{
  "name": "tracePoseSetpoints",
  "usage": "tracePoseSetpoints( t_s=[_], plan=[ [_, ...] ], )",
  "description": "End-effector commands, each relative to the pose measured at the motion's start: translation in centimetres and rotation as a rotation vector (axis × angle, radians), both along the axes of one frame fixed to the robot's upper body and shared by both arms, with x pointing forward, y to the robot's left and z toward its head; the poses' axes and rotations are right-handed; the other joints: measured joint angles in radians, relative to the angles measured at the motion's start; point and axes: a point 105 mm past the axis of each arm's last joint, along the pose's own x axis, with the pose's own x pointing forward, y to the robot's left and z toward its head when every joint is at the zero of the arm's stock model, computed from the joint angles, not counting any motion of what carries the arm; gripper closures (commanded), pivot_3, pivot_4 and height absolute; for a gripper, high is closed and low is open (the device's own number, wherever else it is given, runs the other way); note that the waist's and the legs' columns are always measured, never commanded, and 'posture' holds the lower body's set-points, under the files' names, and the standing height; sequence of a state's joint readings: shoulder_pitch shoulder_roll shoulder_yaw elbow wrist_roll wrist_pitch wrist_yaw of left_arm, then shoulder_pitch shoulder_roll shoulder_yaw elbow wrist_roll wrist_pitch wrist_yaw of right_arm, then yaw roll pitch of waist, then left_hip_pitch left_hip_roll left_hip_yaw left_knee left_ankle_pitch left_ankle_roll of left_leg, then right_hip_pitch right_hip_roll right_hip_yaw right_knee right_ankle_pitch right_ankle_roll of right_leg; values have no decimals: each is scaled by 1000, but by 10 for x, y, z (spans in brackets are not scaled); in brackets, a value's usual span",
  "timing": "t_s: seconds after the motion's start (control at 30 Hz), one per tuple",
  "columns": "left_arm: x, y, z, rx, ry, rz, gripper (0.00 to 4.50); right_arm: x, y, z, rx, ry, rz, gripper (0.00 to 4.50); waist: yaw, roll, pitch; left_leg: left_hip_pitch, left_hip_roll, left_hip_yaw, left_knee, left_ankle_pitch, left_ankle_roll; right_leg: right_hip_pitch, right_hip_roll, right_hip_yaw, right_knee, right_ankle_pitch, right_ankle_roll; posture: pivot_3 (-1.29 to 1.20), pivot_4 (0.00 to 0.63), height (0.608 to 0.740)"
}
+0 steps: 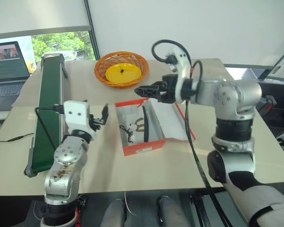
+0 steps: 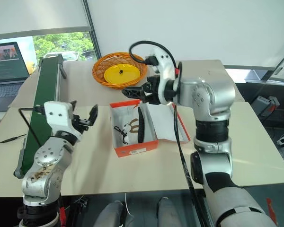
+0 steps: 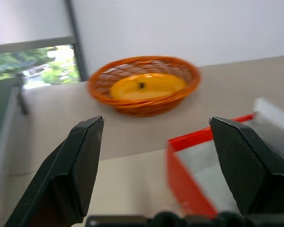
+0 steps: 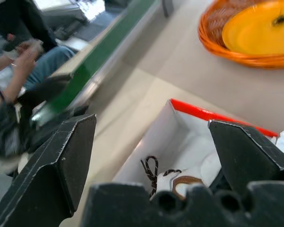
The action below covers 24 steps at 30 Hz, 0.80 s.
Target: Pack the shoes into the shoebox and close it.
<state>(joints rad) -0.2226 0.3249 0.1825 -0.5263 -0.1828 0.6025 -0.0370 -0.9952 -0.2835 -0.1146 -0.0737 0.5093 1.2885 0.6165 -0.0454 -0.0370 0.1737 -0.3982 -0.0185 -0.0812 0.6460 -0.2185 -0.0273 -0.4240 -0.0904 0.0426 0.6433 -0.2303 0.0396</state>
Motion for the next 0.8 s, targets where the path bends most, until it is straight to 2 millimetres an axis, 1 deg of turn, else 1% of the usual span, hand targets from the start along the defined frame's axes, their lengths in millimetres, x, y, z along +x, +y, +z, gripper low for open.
tracePoseSetpoints(
  t_s=[0.03,0.17,0.23,0.3,0.4,0.47,0.53,0.6,0.7,0.8],
  plan=[
    [0,18,27,39,-76,74,690,-13,-3,29,89,-155,64,51,-2,0,0,0,0,0,0,0,0,0,0,0,0,0,0,0,150,740],
    [3,27,37,58,-93,102,690,-16,0,26,96,-166,93,51,0,0,0,1,0,0,0,0,0,0,0,0,0,0,0,0,150,740],
    [4,24,41,59,-103,98,690,-20,2,22,83,-165,125,51,1,0,0,1,0,0,0,0,0,0,0,0,0,0,0,0,150,740],
    [3,25,43,68,-109,103,690,-26,7,21,74,-172,163,51,2,0,0,0,0,0,0,0,0,0,-1,0,0,0,0,0,150,740],
    [-1,38,44,85,-102,165,690,-42,12,22,71,-196,262,51,2,0,0,0,0,0,0,0,0,0,0,0,0,0,0,0,150,740],
    [-5,47,40,69,-75,203,690,-46,8,15,32,-229,296,51,1,0,0,0,0,0,0,0,0,0,0,0,0,0,0,0,150,740],
    [-9,58,32,50,-22,249,690,-40,1,3,-52,-298,278,51,2,0,0,1,0,0,0,0,0,1,0,0,0,0,0,0,150,740],
    [-12,66,26,28,13,288,690,-36,-3,-2,-85,-338,266,51,2,0,0,1,0,0,0,0,0,1,-1,0,-1,0,0,0,150,740],
    [-21,78,20,10,46,350,690,-29,-7,0,-59,-379,230,51,-1,0,0,1,0,0,0,0,0,1,0,0,0,0,0,0,150,740],
    [-24,81,20,12,48,357,690,-22,-4,1,-57,-405,198,51,1,0,0,2,1,0,0,0,0,1,0,0,1,0,0,0,150,740]
  ],
)
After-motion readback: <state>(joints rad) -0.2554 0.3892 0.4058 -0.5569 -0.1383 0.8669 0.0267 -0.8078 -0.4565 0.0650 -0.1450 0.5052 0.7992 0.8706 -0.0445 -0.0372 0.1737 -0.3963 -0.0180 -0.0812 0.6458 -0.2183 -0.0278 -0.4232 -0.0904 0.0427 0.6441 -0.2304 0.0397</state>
